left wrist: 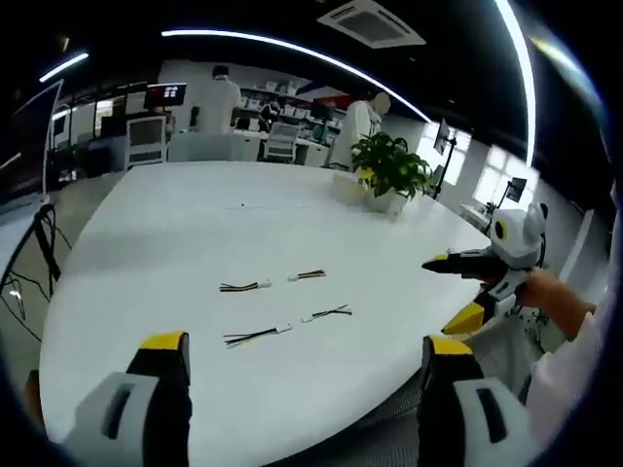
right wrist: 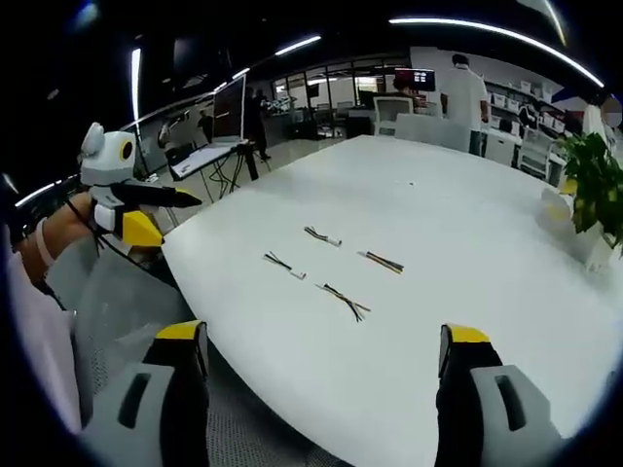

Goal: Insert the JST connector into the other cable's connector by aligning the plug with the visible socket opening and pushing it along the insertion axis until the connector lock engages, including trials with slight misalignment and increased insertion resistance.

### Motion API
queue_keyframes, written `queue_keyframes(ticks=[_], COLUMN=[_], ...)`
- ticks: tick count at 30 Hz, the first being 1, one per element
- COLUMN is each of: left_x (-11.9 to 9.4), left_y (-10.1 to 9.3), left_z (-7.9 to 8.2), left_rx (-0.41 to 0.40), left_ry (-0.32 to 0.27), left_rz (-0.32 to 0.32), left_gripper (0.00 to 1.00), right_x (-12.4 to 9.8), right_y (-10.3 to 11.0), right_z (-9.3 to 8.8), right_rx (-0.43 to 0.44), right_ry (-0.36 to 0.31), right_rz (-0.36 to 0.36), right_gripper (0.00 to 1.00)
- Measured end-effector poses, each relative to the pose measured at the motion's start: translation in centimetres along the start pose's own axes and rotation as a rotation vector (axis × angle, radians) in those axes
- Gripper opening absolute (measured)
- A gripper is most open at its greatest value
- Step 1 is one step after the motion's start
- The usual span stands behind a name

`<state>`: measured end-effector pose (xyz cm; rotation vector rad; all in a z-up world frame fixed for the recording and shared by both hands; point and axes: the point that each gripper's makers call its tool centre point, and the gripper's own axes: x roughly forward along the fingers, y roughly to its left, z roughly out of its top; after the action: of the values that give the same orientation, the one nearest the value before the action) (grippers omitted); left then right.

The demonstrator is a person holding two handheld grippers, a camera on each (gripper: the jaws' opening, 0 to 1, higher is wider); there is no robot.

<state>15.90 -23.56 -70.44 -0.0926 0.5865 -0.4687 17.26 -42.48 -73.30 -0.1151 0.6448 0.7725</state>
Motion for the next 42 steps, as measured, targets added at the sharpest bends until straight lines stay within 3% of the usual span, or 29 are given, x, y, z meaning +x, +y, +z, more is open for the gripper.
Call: queue_keyframes(ticks=[13,42], left_x=[0.2,0.3], left_y=[-0.1,-0.2], left_z=[-0.4,-0.7], left_rx=[0.047,0.043], left_ry=[0.030,0.041], left_rz=[0.008,0.005], left_gripper=[0.97,0.97], right_x=[-0.3,0.0], right_y=[0.0,0.5], right_z=[0.4,0.7], right_rx=[0.014,-0.024], right_ry=[-0.015,0.006], right_rz=[0.001,0.022], right_gripper=[0.97,0.95])
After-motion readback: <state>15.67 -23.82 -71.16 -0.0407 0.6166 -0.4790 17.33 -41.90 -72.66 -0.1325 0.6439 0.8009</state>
